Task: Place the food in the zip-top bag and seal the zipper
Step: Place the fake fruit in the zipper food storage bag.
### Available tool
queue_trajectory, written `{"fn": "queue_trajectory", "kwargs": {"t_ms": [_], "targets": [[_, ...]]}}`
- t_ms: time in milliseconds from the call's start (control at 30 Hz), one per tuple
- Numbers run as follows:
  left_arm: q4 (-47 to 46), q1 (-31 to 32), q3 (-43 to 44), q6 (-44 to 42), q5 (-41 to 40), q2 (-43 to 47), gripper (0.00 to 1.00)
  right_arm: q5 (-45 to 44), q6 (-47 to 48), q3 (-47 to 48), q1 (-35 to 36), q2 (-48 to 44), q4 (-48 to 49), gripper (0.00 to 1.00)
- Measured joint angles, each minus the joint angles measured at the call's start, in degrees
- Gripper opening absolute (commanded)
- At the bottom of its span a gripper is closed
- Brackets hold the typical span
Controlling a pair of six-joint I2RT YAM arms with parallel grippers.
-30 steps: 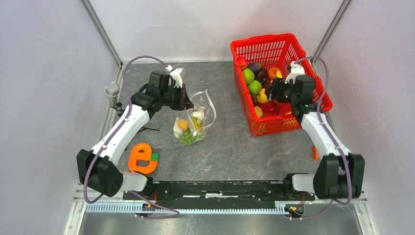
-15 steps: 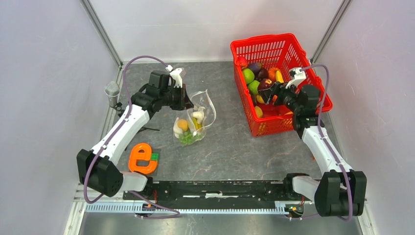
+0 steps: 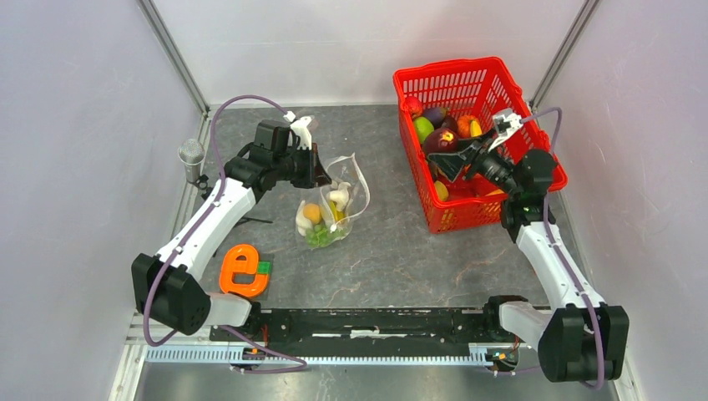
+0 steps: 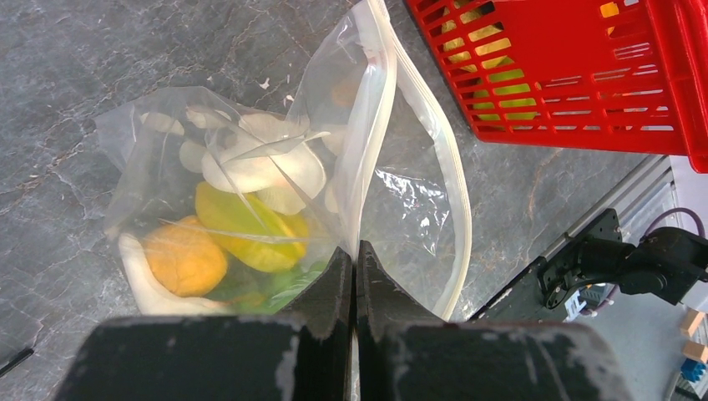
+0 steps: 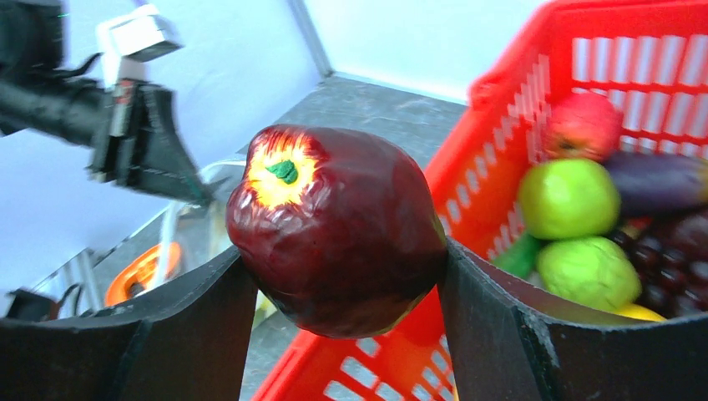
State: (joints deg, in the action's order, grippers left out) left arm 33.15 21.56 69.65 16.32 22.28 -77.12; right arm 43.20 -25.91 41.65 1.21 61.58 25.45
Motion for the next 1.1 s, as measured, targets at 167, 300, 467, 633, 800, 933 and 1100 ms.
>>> {"fn": "queue_trajectory", "kwargs": {"t_ms": [167, 300, 467, 633, 800, 933, 1100], "targets": [[-0.13, 0.00, 0.00, 0.00, 0.35, -0.15, 0.02, 3.91, 0.92, 1.62, 5.81, 0.11, -0.28, 0.46], [-0.20, 0.00, 0.00, 0.00, 0.35, -0.15, 0.02, 3.93, 5.03, 6.43, 13.22, 2.05, -4.44, 0.46], [-0.28, 0.00, 0.00, 0.00, 0.37, -0.15, 0.02, 2.58, 10.34, 11.69, 20.83, 5.55, -9.29, 0.47], [-0.46, 0.00, -0.13, 0.15, 0.57, -0.15, 0.02, -3.43, 16.81, 16.48, 27.58, 10.34, -16.85, 0.48], [-0.66, 0.00, -0.35, 0.26, 0.59, -0.11, 0.02, -11.21, 22.16, 23.19, 33.51, 18.01, -25.18, 0.51], [-0.74, 0.00, -0.44, 0.28, 0.52, 0.00, 0.02, -16.26, 24.55, 25.94, 36.83, 23.39, -29.29, 0.56], [-0.79, 0.00, -1.20, 0.31, 0.28, 1.18, 0.02, -19.30, 26.47, 27.54, 38.36, 27.41, -34.27, 0.72]]}}
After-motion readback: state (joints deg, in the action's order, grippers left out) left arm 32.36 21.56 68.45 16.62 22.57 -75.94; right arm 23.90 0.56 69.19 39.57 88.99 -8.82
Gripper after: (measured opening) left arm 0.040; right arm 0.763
